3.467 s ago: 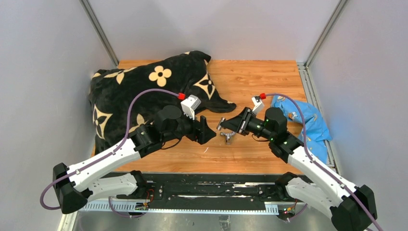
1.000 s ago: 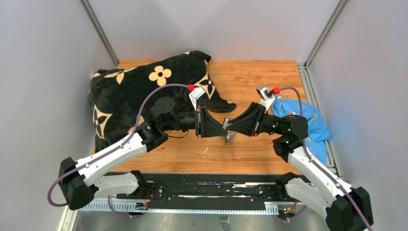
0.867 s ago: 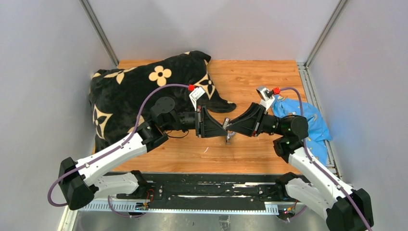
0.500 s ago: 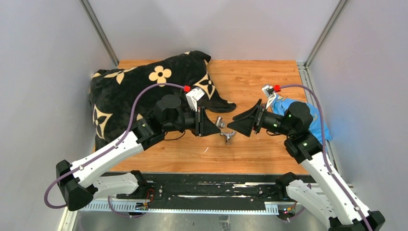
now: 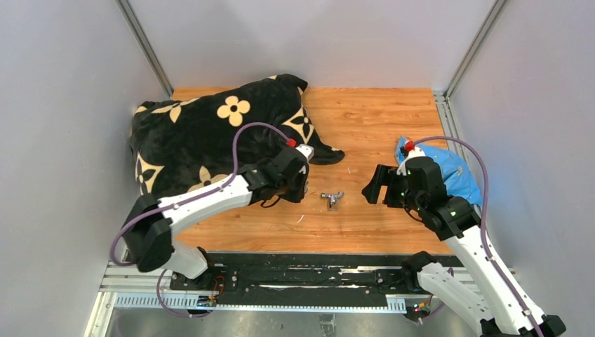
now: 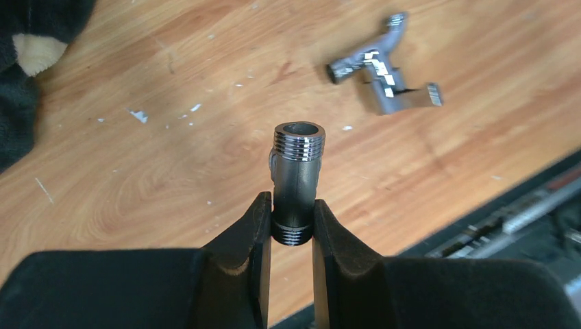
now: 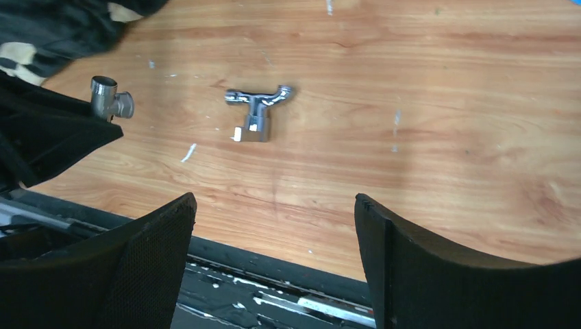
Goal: Install the water faucets
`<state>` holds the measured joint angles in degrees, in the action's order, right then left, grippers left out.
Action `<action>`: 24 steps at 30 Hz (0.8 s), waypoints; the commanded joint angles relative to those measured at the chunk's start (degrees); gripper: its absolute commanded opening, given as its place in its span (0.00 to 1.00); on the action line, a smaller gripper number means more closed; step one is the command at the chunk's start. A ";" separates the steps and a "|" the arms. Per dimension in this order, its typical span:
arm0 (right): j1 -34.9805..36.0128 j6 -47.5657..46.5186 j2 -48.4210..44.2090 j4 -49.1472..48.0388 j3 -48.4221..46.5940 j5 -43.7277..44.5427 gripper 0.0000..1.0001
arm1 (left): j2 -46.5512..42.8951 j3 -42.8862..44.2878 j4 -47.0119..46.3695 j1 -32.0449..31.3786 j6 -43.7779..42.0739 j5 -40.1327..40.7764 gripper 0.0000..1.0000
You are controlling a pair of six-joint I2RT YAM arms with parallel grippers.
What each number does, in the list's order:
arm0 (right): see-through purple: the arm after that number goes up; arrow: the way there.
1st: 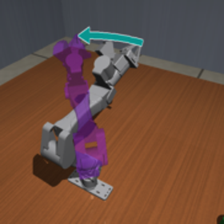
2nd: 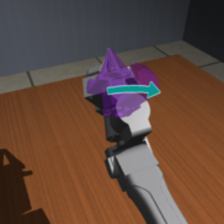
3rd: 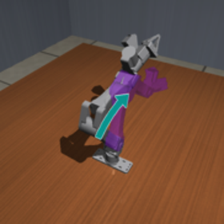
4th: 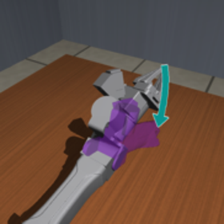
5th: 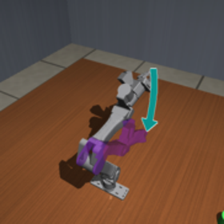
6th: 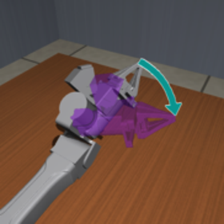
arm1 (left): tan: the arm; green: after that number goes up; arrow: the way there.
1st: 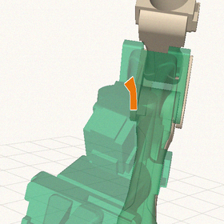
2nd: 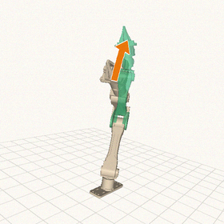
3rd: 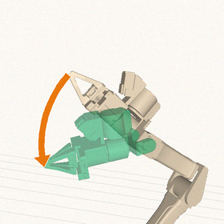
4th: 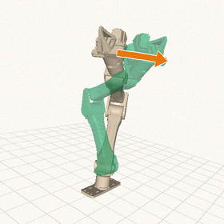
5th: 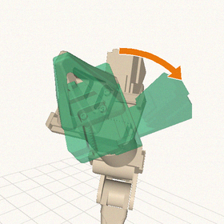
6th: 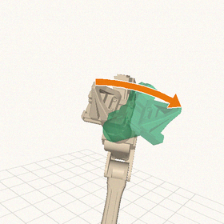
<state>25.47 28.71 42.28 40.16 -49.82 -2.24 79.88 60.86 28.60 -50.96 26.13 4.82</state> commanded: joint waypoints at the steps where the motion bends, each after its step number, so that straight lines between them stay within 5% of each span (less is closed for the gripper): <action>1: 0.21 -0.20 -2.69 4.34 1.23 6.91 0.83 | 6.52 2.35 -3.29 -0.72 -2.06 9.03 0.00; 24: 0.08 -1.16 -4.47 6.68 2.24 9.09 0.84 | 29.10 14.36 -6.59 -0.81 -5.94 11.28 0.00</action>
<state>25.47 27.75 38.79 45.23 -48.03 4.89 107.50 72.55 22.63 -51.51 21.17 14.39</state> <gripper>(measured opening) 0.842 0.240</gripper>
